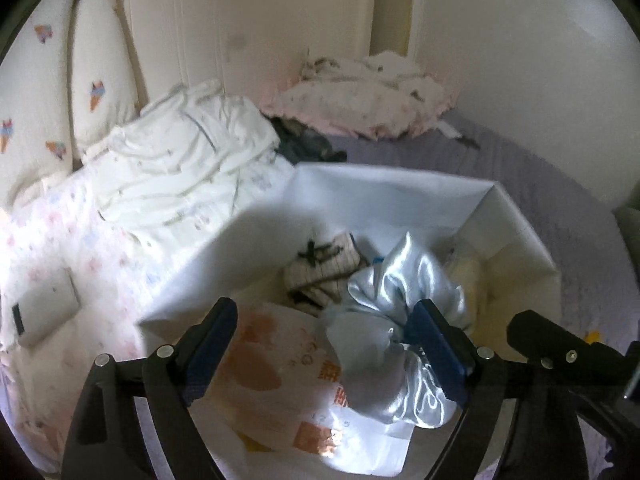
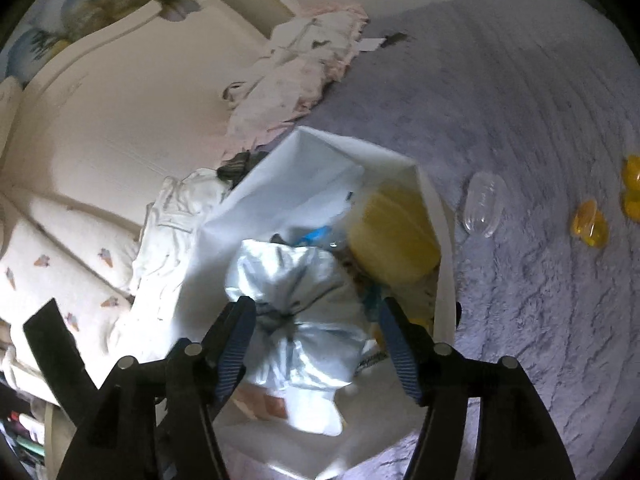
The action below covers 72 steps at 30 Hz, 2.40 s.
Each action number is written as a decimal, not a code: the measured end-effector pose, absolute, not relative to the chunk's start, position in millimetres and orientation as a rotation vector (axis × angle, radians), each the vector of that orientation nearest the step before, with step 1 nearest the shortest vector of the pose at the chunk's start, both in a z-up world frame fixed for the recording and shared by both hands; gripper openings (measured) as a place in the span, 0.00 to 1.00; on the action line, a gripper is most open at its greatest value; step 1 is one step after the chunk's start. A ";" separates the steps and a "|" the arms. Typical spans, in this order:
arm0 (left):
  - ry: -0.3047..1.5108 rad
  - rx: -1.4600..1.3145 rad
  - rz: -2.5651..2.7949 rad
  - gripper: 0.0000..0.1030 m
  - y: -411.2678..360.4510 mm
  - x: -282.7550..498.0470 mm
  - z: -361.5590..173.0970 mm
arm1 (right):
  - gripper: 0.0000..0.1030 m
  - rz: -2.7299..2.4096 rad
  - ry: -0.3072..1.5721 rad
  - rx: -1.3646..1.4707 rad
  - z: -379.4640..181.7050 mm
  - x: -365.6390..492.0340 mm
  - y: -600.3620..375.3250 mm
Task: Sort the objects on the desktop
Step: 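Carry scrunchie and jelly cup into the white paper bag and open both grippers, then move both open grippers back over the remaining items on the bed, then grasp the white tape roll with the left gripper while the right grasps the blue snack bag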
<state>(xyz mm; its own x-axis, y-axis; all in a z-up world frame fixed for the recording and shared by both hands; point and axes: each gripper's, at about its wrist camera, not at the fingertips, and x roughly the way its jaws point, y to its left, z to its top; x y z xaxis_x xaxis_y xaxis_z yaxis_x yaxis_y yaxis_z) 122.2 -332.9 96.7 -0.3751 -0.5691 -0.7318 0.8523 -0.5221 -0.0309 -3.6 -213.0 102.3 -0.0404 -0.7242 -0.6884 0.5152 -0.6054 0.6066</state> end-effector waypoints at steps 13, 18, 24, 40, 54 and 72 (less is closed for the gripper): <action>0.277 0.800 -2.340 0.87 -230.3 75.8 141.4 | 0.61 -1.963 -0.325 1.207 164.7 0.5 -95.4; 0.187 0.849 -2.503 0.89 -168.3 35.7 141.5 | 0.64 -2.114 -0.355 1.167 172.3 -7.6 -15.5; 0.017 0.902 -2.609 0.89 -107.5 -6.6 124.3 | 0.71 -2.246 -0.386 1.173 157.6 -18.5 54.3; -0.208 1.017 -2.620 0.89 -36.8 -54.4 72.6 | 0.71 -2.369 -0.486 1.442 92.1 -45.8 124.1; -0.061 1.071 -2.684 0.89 -34.4 -56.5 68.4 | 0.72 -2.302 -0.551 1.477 90.1 -51.0 136.5; -0.010 1.342 -2.747 0.89 -19.3 -120.6 75.8 | 0.71 -2.254 -0.234 1.763 92.1 -153.1 158.9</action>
